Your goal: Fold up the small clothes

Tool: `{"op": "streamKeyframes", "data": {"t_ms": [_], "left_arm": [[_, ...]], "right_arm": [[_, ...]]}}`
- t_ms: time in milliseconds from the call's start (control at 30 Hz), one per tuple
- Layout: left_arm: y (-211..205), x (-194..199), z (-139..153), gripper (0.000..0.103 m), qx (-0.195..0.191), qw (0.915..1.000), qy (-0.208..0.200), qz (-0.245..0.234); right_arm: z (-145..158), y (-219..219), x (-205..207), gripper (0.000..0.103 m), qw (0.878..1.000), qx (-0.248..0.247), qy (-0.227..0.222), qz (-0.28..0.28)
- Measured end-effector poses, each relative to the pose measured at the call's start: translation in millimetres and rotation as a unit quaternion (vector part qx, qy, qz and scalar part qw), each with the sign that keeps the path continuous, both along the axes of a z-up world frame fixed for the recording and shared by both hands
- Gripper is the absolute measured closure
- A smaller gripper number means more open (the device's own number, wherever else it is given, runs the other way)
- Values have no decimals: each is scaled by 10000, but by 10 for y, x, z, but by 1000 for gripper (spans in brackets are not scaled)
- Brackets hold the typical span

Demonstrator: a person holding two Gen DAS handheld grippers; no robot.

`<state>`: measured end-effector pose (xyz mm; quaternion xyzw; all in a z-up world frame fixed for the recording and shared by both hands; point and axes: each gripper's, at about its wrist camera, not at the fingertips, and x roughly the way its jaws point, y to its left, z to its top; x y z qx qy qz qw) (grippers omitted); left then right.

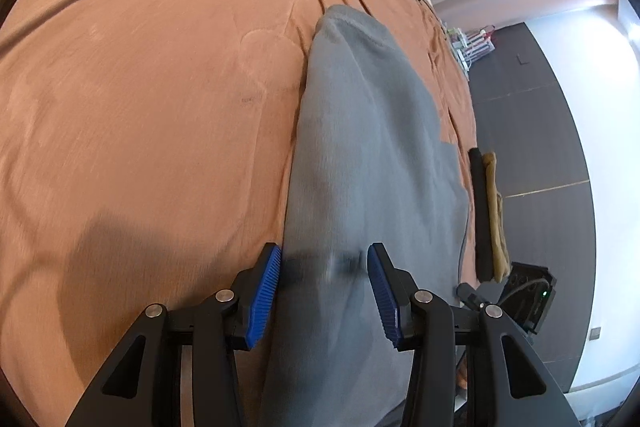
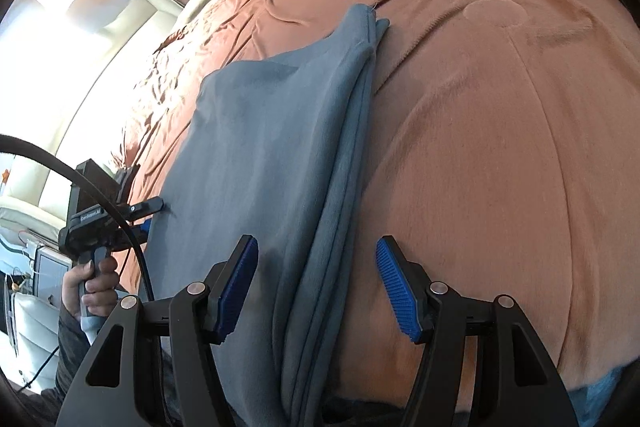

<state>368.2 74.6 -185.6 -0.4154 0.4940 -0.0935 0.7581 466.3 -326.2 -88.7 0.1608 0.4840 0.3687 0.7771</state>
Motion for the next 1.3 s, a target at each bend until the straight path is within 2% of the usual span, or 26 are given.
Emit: {"op": "streamKeyframes", "data": {"t_ms": [333, 467, 767, 833, 900, 967, 1033, 1167, 1233, 1300], "left_arm": [[213, 471, -9, 56, -20, 10000, 83, 40], [256, 661, 2, 56, 56, 9999, 120, -17], [374, 1075, 17, 56, 107, 9998, 66, -120], [393, 1175, 23, 57, 124, 9998, 38, -148], [400, 1263, 21, 65, 164, 9997, 39, -182], [390, 1334, 33, 85, 247, 9994, 36, -234], [370, 1410, 105, 93, 307, 9990, -72, -322], [340, 1446, 305, 93, 350, 9974, -479, -403], [300, 1469, 302, 93, 491, 9968, -411, -471], [309, 1495, 211, 91, 462, 9977, -173, -464]], "right_arm": [[-123, 83, 426, 43, 9990, 383, 211, -41], [-169, 138, 620, 51, 9988, 401, 266, -49], [-225, 291, 923, 51, 9980, 515, 358, -20], [-234, 309, 959, 56, 9984, 457, 332, -12], [-231, 319, 971, 64, 9989, 370, 300, -27], [-218, 295, 970, 80, 9992, 305, 262, -77], [-162, 292, 938, 88, 9992, 349, 192, -84], [-31, 318, 829, 90, 9991, 369, -150, -121], [-61, 332, 815, 90, 9992, 362, -134, -137], [-137, 318, 854, 87, 9993, 331, 80, -171]]}}
